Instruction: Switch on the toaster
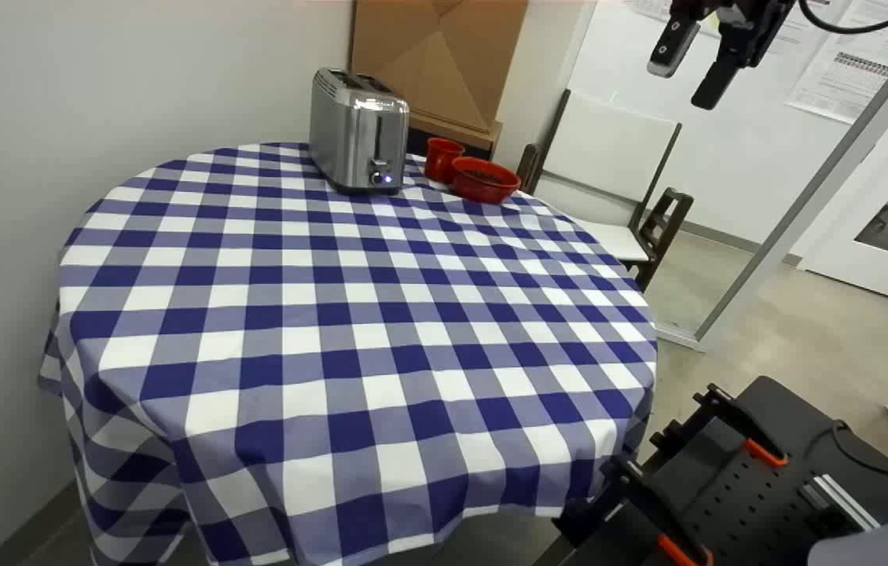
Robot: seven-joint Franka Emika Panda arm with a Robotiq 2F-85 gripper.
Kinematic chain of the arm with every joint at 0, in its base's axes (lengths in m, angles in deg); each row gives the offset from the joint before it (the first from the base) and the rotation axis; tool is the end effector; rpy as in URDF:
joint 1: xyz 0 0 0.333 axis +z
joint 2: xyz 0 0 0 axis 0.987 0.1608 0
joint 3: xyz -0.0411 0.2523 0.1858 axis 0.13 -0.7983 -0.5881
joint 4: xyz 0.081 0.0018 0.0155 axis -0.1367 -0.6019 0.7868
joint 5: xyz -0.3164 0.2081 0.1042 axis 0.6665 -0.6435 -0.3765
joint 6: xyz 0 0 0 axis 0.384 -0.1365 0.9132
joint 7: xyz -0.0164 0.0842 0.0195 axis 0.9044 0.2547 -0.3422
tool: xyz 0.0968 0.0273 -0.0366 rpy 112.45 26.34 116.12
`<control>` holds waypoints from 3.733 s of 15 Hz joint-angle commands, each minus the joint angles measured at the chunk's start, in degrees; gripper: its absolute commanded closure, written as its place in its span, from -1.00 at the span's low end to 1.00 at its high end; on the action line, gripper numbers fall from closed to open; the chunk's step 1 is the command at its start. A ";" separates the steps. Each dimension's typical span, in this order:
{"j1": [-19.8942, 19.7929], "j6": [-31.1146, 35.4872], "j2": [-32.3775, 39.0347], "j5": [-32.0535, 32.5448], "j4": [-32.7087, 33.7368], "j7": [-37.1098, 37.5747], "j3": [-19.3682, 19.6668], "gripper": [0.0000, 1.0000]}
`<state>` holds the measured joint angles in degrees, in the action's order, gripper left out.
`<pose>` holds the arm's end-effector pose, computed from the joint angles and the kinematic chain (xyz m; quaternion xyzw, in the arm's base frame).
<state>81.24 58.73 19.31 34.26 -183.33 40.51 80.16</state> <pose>0.3610 -0.0118 0.4532 -0.9965 0.0360 -0.0035 0.0757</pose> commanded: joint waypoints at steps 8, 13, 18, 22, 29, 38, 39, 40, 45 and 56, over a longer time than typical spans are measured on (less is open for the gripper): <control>-1.35 13.80 3.98 -1.11 3.08 -0.49 0.72 -1.00; -2.62 37.70 18.29 1.84 11.03 -2.75 1.78 -1.00; -5.37 48.20 35.96 8.28 22.22 1.24 0.72 -1.00; -3.95 47.10 50.15 14.55 33.82 6.77 2.22 -1.00; -2.19 39.72 67.38 11.12 51.17 8.16 1.75 -1.00; -1.90 30.88 80.19 11.01 64.99 8.67 1.73 -1.00; -1.85 30.14 81.22 10.95 66.14 8.79 1.70 -1.00; -1.81 29.38 82.26 10.91 67.20 8.88 1.66 -1.00; -1.87 27.05 87.44 9.55 72.57 10.62 1.23 -1.00; -1.66 27.76 97.36 8.00 82.51 11.87 1.19 -1.00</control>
<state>79.65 87.27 113.07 42.81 -106.13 51.99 80.74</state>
